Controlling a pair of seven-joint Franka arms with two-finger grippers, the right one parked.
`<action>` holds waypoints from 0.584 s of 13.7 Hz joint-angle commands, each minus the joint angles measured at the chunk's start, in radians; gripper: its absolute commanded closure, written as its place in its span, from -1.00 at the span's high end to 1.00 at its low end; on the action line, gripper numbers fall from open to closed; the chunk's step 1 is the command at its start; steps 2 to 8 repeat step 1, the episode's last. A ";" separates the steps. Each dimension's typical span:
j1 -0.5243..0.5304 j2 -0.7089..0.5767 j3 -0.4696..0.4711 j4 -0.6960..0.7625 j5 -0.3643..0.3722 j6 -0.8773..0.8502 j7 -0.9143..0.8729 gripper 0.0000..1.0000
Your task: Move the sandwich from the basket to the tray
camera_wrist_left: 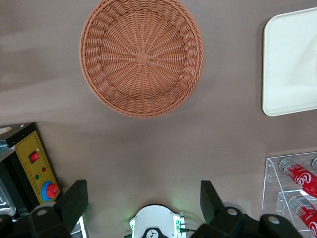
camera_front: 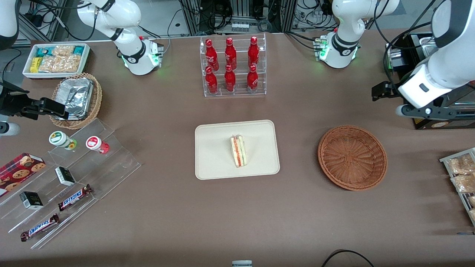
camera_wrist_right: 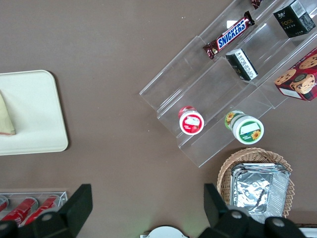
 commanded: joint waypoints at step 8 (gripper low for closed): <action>0.009 -0.009 0.014 0.037 -0.002 -0.057 0.015 1.00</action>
